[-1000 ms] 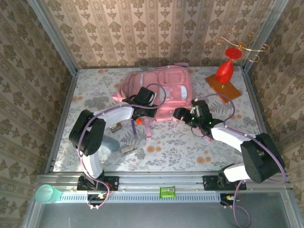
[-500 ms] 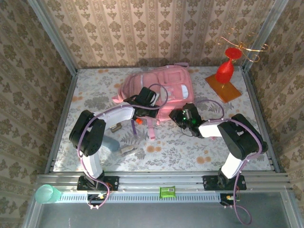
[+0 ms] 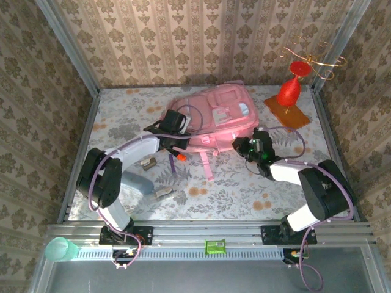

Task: Pack the student bag

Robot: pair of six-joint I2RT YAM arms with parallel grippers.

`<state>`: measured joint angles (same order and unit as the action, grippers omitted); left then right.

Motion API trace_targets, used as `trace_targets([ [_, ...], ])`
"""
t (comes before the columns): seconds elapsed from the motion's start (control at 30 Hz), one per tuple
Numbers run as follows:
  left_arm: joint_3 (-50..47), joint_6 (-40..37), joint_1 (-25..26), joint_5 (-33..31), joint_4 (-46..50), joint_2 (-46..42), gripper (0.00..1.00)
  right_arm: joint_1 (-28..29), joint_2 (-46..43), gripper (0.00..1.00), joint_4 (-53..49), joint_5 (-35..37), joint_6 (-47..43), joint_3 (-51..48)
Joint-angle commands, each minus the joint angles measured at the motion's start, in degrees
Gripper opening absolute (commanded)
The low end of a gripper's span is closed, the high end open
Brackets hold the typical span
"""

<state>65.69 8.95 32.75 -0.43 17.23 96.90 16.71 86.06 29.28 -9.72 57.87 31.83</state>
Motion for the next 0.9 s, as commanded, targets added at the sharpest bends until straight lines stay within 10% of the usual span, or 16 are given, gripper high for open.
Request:
trace_targets([
  [0.0,-1.19,-1.43,-4.24,-7.16,3.65,-1.45,0.00,-6.09,-2.05,0.00,-11.75,7.99,-8.81,3.62],
  [0.23,-0.44,-2.29,-1.35,4.75,3.69,-3.00,0.00,-11.59,7.96,0.01,-24.40,-1.14,-17.46,18.04],
  [0.6,1.04,4.70,4.41,13.87,-1.35,-3.76,0.00,-11.25,4.56,0.68,-28.98,-9.98,-18.46,16.88],
  [0.87,3.21,5.02,5.60,14.26,-2.88,-2.69,0.00,-1.47,-0.58,0.86,-16.86,-10.36,-5.35,5.94],
])
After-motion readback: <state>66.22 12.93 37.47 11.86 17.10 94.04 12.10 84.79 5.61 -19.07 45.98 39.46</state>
